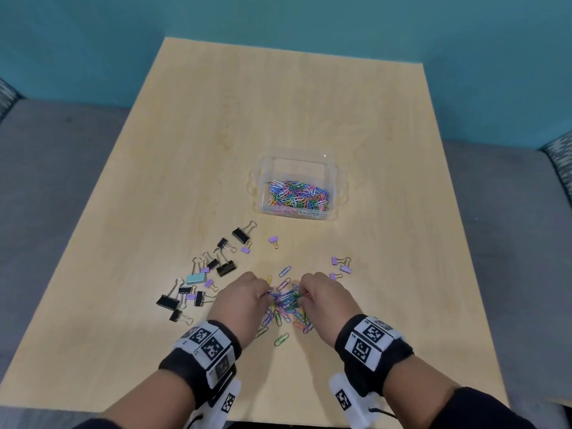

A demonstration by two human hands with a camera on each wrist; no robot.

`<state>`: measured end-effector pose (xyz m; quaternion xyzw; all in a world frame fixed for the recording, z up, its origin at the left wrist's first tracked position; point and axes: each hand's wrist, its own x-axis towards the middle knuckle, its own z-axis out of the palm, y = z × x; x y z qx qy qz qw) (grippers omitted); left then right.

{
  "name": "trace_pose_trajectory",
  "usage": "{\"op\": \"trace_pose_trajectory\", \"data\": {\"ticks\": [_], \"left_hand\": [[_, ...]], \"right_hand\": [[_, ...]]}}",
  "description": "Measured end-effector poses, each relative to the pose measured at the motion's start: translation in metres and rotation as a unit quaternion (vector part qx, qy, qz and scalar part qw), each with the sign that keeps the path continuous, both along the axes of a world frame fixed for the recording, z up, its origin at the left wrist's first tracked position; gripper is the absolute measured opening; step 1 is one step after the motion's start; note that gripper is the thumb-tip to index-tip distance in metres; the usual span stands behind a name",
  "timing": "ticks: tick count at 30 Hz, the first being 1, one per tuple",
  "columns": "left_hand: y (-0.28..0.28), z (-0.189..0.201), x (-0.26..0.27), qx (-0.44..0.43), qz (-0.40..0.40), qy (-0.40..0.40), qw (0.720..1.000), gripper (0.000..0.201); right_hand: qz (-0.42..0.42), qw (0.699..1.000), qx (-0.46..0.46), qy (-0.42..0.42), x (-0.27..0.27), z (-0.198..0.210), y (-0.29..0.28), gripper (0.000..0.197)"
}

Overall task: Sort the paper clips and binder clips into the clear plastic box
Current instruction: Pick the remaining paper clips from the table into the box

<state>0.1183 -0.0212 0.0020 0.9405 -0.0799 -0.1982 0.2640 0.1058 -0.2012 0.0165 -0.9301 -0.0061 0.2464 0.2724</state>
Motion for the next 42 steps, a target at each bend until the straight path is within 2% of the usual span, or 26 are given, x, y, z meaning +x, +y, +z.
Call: {"op": "trace_pose_trajectory", "data": {"ticks": [5, 9, 13, 16, 19, 21, 23, 25, 28, 30, 33, 35, 38, 42], "left_hand": [[0.008, 0.01, 0.003, -0.051, 0.038, 0.037, 0.997, 0.011], [0.012, 0.02, 0.012, -0.137, 0.099, 0.091, 0.981, 0.004], [0.005, 0.046, 0.046, -0.22, 0.146, 0.107, 0.959, 0.016], [-0.012, 0.067, 0.093, -0.226, 0.143, 0.034, 0.963, 0.014], [-0.032, 0.078, 0.138, -0.206, 0.138, -0.026, 0.968, 0.007], [-0.044, 0.078, 0.157, -0.202, 0.127, -0.035, 0.97, 0.004], [-0.052, 0.075, 0.163, -0.17, 0.105, -0.035, 0.979, 0.017], [-0.05, 0.071, 0.158, -0.108, 0.085, -0.046, 0.989, 0.032], [-0.027, 0.06, 0.126, -0.089, 0.082, -0.069, 0.99, 0.031], [-0.009, 0.048, 0.094, -0.084, 0.054, -0.077, 0.992, 0.028], [0.004, 0.027, 0.048, -0.039, -0.039, -0.044, 0.998, 0.03], [0.0, 0.014, 0.031, -0.008, -0.108, -0.044, 0.993, 0.034], [-0.01, -0.001, 0.022, 0.048, -0.203, -0.074, 0.975, 0.041], [-0.004, -0.009, 0.012, 0.059, -0.268, -0.106, 0.956, 0.042]], "right_hand": [[-0.043, 0.996, 0.076, 0.008, 0.003, 0.004, -0.01, 0.008], [-0.108, 0.981, 0.156, 0.05, 0.01, 0.009, -0.017, 0.011], [-0.184, 0.95, 0.247, 0.042, 0.042, 0.029, -0.02, 0.015], [-0.186, 0.953, 0.237, -0.035, 0.09, 0.044, -0.026, 0.02], [-0.168, 0.968, 0.156, -0.107, 0.136, 0.052, -0.029, 0.018], [-0.157, 0.972, 0.128, -0.121, 0.156, 0.054, -0.027, 0.013], [-0.15, 0.977, 0.108, -0.103, 0.164, 0.054, -0.025, 0.01], [-0.132, 0.983, 0.039, -0.119, 0.157, 0.052, -0.029, 0.026], [-0.122, 0.978, 0.023, -0.169, 0.12, 0.05, -0.038, 0.026], [-0.089, 0.985, 0.03, -0.146, 0.08, 0.04, -0.04, 0.025], [0.032, 0.996, -0.014, -0.085, 0.024, 0.019, -0.036, 0.029], [0.095, 0.991, -0.052, -0.072, 0.002, 0.01, -0.027, 0.035], [0.133, 0.984, -0.094, -0.075, -0.015, 0.002, -0.013, 0.048], [0.161, 0.977, -0.105, -0.092, -0.038, -0.006, -0.008, 0.046]]}}
